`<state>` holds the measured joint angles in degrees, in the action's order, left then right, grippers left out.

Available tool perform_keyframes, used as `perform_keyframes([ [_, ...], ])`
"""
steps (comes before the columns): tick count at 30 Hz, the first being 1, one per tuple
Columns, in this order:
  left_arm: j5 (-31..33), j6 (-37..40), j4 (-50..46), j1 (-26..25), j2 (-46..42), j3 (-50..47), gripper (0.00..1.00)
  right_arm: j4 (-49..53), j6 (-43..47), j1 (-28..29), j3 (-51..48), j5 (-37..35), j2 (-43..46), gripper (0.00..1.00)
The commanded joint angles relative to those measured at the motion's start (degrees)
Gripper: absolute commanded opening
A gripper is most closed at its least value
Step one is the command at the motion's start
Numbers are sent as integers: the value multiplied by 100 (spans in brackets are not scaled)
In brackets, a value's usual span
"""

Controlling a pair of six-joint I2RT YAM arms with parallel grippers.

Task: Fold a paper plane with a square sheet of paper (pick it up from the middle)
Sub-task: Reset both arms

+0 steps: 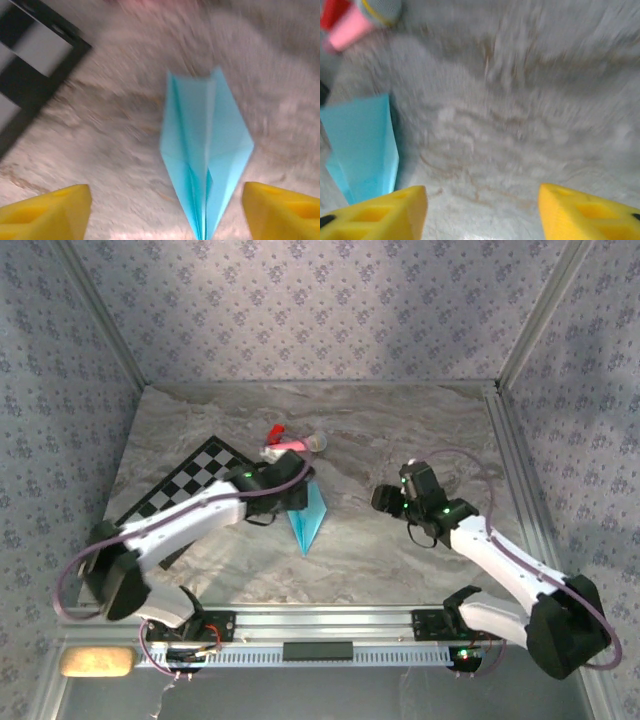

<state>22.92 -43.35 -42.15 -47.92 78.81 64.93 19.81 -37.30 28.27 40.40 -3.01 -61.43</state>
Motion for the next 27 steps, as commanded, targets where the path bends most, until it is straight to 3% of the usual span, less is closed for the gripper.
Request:
perform_keyframes([
  [1,690,646,494,731,-887,-713,89,562,930,-131,543,-1607,236,71],
  [4,657,1278,1056,1563,-1496,-1396,93,-120,1689,-271,289,-2851,158,77],
  [7,587,1950,1719,2511,-1767,-1972,98,-1464,2983,-588,-376,-3505,-117,85],
  [10,746,2339,2369,3478,-1625,-2312,99,-2372,3545,-1269,-664,-3197,-658,87],
  [13,644,2246,2854,4236,-1313,-2459,99,-3610,3672,-1941,-1071,-2394,-1316,87],
  [15,732,2701,3736,4354,-1076,-2698,99,-4563,3844,-2085,-1321,-2069,-1591,87],
  [19,695,3486,4754,4370,-447,-2790,99,-5769,4327,-2434,-1626,-560,-1891,87],
  [23,76,4031,6536,4369,39,-3401,98,-6598,4264,-2881,-1942,543,-2310,86],
  [24,-90,4134,6965,4368,93,-3554,98,-6946,4299,-2860,-2040,584,-2489,86],
  [27,-788,4207,8159,4470,248,-3984,98,-6560,4024,-2946,-1837,245,-2555,87],
])
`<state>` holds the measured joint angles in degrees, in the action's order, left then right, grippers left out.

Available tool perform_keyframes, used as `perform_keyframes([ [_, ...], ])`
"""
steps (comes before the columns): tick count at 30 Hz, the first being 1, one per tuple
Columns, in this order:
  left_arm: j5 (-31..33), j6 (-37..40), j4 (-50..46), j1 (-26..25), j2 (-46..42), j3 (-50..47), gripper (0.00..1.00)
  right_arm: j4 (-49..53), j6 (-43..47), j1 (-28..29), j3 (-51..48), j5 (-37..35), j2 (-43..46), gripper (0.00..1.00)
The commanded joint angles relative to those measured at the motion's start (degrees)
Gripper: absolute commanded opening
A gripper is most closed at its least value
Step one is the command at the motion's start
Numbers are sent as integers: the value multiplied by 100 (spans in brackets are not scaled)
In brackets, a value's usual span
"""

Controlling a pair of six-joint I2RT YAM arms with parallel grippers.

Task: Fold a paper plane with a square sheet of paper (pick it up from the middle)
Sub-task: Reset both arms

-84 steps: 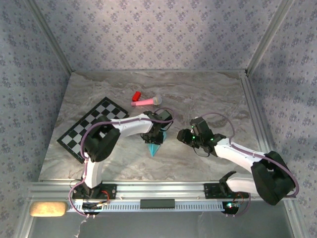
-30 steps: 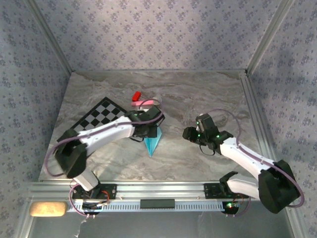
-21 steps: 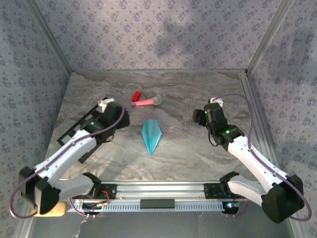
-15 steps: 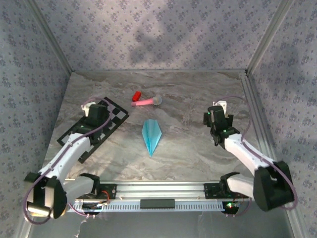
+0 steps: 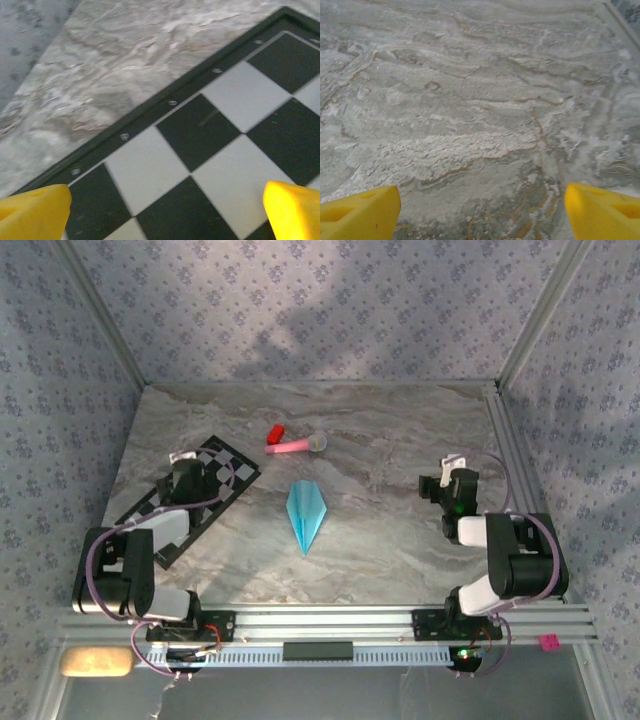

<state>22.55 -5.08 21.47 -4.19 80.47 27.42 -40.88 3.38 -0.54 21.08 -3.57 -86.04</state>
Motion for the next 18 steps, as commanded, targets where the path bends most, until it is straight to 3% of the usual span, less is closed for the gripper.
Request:
perform_keyframes([
  [1,-1042,417,2100,172,210,-343,98,-316,-162,-158,196,348,-81,98],
  [5,-1554,488,3054,278,833,-554,98,-390,-155,-140,168,211,-93,100],
  [7,-1622,285,2544,434,711,-420,97,-395,-147,-118,170,191,-97,100],
  [14,-1335,200,2634,436,736,-450,100,-513,-155,-8,110,-197,-91,100],
  [18,-1336,201,2659,436,739,-457,100,-433,-172,-77,151,-34,-88,100],
])
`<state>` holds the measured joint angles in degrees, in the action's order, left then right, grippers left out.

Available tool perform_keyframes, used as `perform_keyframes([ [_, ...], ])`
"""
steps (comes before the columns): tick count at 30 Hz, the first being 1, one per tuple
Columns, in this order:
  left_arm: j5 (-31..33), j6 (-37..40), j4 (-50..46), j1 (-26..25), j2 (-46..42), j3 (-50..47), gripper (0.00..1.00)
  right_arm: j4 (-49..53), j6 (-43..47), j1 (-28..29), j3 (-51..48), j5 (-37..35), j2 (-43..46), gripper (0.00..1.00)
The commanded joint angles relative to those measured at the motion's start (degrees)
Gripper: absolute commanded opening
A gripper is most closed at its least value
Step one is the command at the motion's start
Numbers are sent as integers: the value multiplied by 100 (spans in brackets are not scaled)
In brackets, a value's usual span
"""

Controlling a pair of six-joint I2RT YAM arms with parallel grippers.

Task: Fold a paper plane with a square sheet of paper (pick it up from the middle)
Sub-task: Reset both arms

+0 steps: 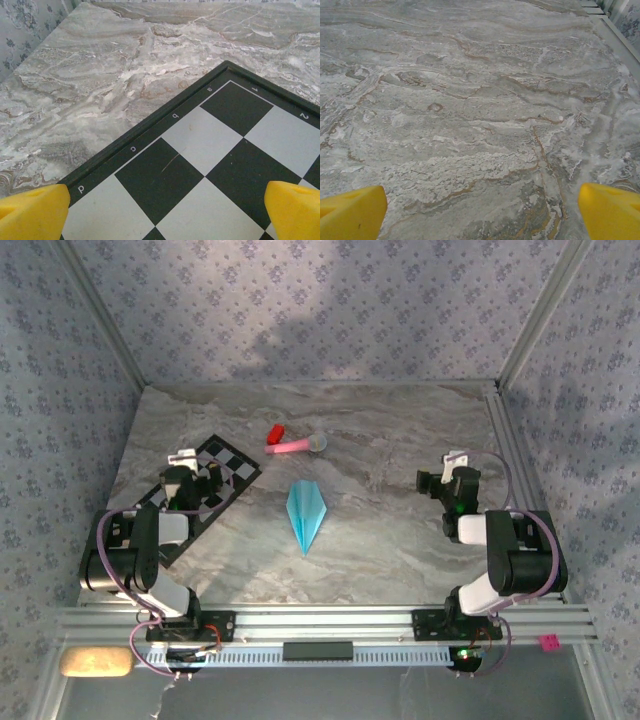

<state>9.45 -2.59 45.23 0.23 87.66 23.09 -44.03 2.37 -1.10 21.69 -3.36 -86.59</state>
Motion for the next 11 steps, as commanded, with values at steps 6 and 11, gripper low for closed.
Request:
perform_keyframes([
  [6,-29,-49,275,-6,19,-17,100,-129,-44,20,88,-99,-32,100],
  [11,-24,-49,273,-6,18,-16,100,-131,-44,18,81,-77,-27,100],
])
